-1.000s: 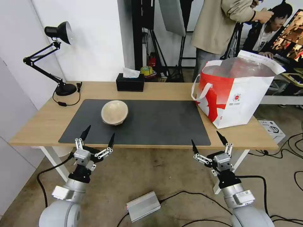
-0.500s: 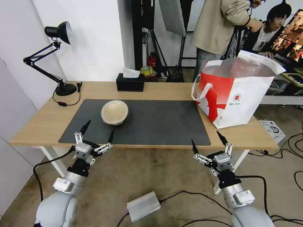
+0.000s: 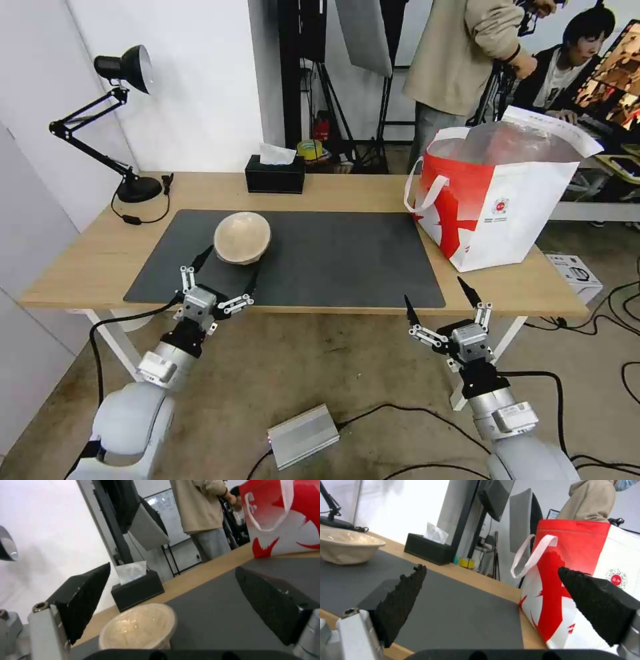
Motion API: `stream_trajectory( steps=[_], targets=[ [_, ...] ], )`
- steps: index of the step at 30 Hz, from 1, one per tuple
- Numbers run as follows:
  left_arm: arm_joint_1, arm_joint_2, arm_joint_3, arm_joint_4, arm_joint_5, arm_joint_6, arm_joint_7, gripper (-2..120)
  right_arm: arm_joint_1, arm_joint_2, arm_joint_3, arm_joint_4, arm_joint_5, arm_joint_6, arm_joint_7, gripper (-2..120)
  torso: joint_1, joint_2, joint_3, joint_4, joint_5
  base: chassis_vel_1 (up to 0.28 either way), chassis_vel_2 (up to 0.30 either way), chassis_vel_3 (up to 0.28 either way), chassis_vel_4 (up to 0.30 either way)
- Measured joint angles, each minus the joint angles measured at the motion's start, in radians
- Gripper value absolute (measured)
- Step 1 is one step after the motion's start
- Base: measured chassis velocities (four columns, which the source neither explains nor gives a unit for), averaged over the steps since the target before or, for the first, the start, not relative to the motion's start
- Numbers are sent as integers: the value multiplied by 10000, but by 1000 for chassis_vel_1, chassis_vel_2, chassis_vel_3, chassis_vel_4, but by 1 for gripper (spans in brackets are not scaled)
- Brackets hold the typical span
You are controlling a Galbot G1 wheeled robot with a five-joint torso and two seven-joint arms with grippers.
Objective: Pick up the trash from the table and place it into the takeout bag.
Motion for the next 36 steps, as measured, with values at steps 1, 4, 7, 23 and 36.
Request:
stream_trajectory(
  steps=[1,4,7,23,36],
  targets=[
    [-36,35,29,29,6,21,-2,100,0,0,0,0,0,0,0,100,0,0,0,0,0,0,0,0,0],
    [-165,186,133,126,34,96,-4,100,1,0,0,0,0,0,0,100,0,0,0,0,-1,0,0,0,0],
    [-275,327,200,197,38,166,-5,100,0,0,0,0,0,0,0,100,0,0,0,0,-1,0,0,0,0],
    [-1265,1151,718,1069,32,525,-5,100,0,0,0,0,0,0,0,100,0,0,0,0,-1,0,0,0,0],
    [-2112,1612,1235,1481,299,971,112,100,1,0,0,0,0,0,0,100,0,0,0,0,-1,0,0,0,0]
  ],
)
